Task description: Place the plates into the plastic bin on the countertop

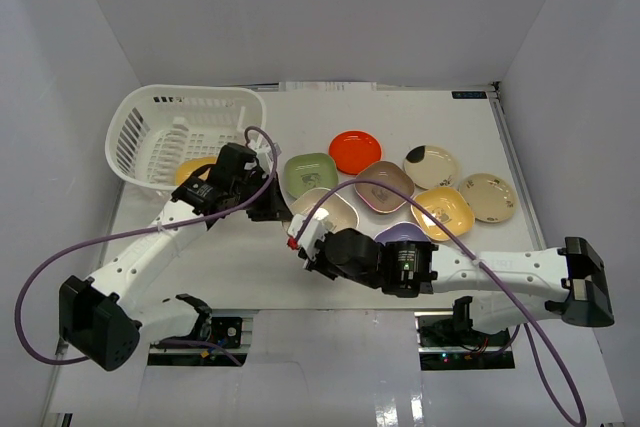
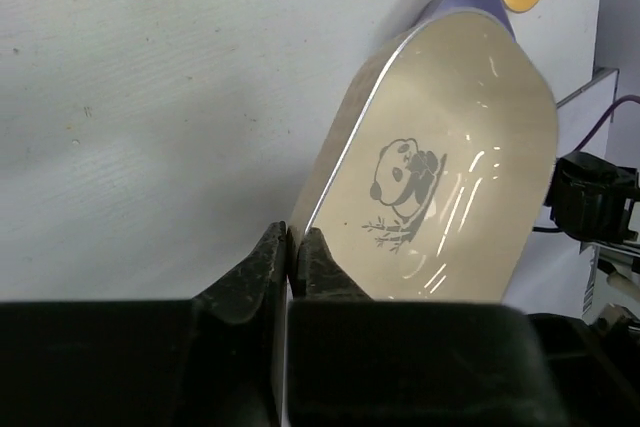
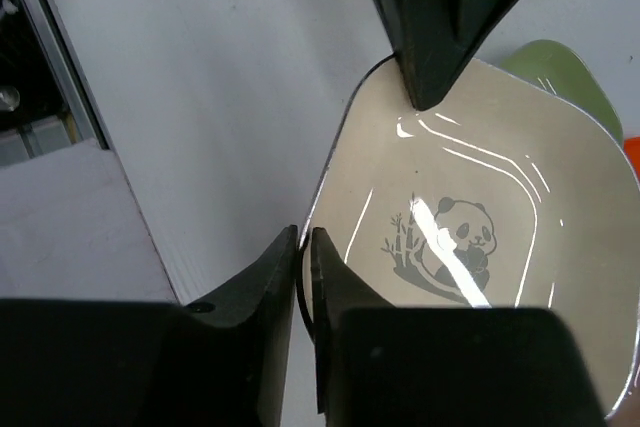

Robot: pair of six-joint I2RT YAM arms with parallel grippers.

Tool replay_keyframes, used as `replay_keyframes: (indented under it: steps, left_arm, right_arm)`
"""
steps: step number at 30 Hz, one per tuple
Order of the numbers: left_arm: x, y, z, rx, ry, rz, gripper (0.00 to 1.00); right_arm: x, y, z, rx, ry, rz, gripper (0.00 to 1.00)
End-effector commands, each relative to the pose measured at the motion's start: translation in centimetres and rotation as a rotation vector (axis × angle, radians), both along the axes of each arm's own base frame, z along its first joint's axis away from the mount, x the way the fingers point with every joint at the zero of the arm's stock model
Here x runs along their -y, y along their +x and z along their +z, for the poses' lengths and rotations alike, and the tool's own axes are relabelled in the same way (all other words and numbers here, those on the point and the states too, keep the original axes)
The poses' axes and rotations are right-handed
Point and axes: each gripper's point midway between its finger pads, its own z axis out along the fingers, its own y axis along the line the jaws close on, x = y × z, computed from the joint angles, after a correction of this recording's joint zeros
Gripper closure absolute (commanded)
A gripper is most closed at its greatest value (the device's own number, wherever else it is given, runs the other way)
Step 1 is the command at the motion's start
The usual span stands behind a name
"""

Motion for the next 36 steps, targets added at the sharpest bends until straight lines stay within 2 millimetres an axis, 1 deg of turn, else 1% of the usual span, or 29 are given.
replay_keyframes:
  steps: [1,2,4,5,6,7,8,9,10,12,13,14,15,16,17,19,20,21,22,23,24,25,27,28,29,31,32,33,36]
  left_arm:
    - [0.1,1.0,1.5,0.055,0.0,0.017,0.94]
    - [0.2,1.3,2.1,0.072,-0.009,0.021,0.98]
    - [0.2,1.8,3.0,0.093,-0.014,0.036,1.0]
    - [0.2,2.5,4.3,0.13,-0.018,0.057,1.0]
    - [0.2,3.0,5.0,0.147,-0.02,0.071,1.0]
    - [0.3,3.4,5.7,0.166,-0.025,0.081,1.0]
    - [0.0,4.0,6.4,0.189,-0.017,0.107,1.0]
    - [0.0,4.8,8.0,0.224,-0.027,0.13,1.0]
    - [-0.4,5.7,8.6,0.248,-0.015,0.173,1.0]
    - [-0.8,6.8,9.9,0.28,-0.013,0.204,1.0]
    - [-1.2,7.5,11.6,0.311,-0.022,0.229,1.0]
    - [-2.3,8.5,12.3,0.332,-0.015,0.27,1.0]
    - [-3.3,9.5,12.8,0.352,0.001,0.311,1.0]
    - [-4.4,10.4,14.2,0.382,0.0,0.351,1.0]
    - [-7.4,12.0,14.7,0.398,0.017,0.439,1.0]
    - [-10.9,13.8,15.1,0.421,0.024,0.538,1.0]
    - [-14.6,15.0,15.0,0.422,0.041,0.642,1.0]
    - [-16.0,15.4,14.8,0.416,0.035,0.682,1.0]
    - [-19.2,16.4,13.9,0.405,0.053,0.775,1.0]
    - [-20.5,16.7,13.4,0.393,0.069,0.817,1.0]
    - [-21.7,17.3,13.1,0.396,0.088,0.871,1.0]
    - [-23.0,17.5,11.7,0.372,0.103,0.911,1.0]
    - [-24.4,17.8,10.7,0.368,0.124,0.956,1.0]
    - [-26.2,17.9,10.1,0.377,0.172,1.019,1.0]
    - [-26.9,17.9,8.5,0.345,0.203,1.032,1.0]
    - [-28.5,17.9,6.7,0.32,0.277,1.056,1.0]
    - [-28.8,18.2,4.8,0.278,0.313,1.052,1.0]
    - [-29.1,18.3,3.7,0.254,0.337,1.053,1.0]
    - [-29.4,18.5,0.4,0.175,0.378,1.026,1.0]
  right_arm:
    - [-0.1,0.4,3.6,0.041,0.1,-0.021,0.85]
    - [0.1,0.6,3.7,0.041,0.105,-0.036,0.67]
    - [0.4,0.7,3.9,0.033,0.116,-0.055,0.47]
    - [0.7,0.7,4.4,0.021,0.135,-0.074,0.39]
    - [0.9,0.7,4.7,0.013,0.149,-0.081,0.28]
    - [1.1,0.6,5.1,0.006,0.164,-0.085,0.25]
    - [1.5,0.5,6.1,0.007,0.19,-0.082,0.22]
    - [1.7,0.3,6.6,-0.024,0.223,-0.096,0.2]
    - [2.2,0.2,7.7,-0.033,0.26,-0.098,0.2]
    - [2.9,0.0,8.6,-0.062,0.311,-0.115,0.19]
    - [3.6,-0.1,9.7,-0.069,0.356,-0.119,0.19]
    - [4.2,0.1,10.2,-0.066,0.382,-0.144,0.19]
    - [4.7,0.4,9.8,-0.072,0.393,-0.17,0.22]
    - [5.6,0.6,10.3,-0.067,0.42,-0.194,0.23]
    - [6.3,1.3,10.1,-0.051,0.424,-0.244,0.25]
    - [7.1,2.2,9.0,-0.049,0.418,-0.298,0.31]
    - [7.4,2.5,8.5,-0.05,0.413,-0.319,0.32]
    - [7.6,2.7,8.0,-0.052,0.406,-0.332,0.35]
    - [7.9,3.3,7.0,-0.058,0.39,-0.359,0.37]
    - [8.1,3.8,6.5,-0.062,0.382,-0.376,0.39]
    - [8.5,4.8,5.7,-0.065,0.368,-0.409,0.4]
    - [8.8,5.3,4.7,-0.078,0.352,-0.424,0.4]
    - [8.9,5.8,3.5,-0.116,0.337,-0.416,0.41]
    - [9.6,7.1,3.2,-0.119,0.344,-0.456,0.41]
    - [9.7,7.2,2.3,-0.141,0.334,-0.449,0.41]
    - [10.3,8.4,1.8,-0.153,0.342,-0.477,0.41]
    - [10.6,8.8,1.2,-0.161,0.335,-0.49,0.41]
    - [11.1,9.7,0.6,-0.165,0.324,-0.517,0.41]
    - [11.6,10.9,-0.3,-0.175,0.309,-0.557,0.41]
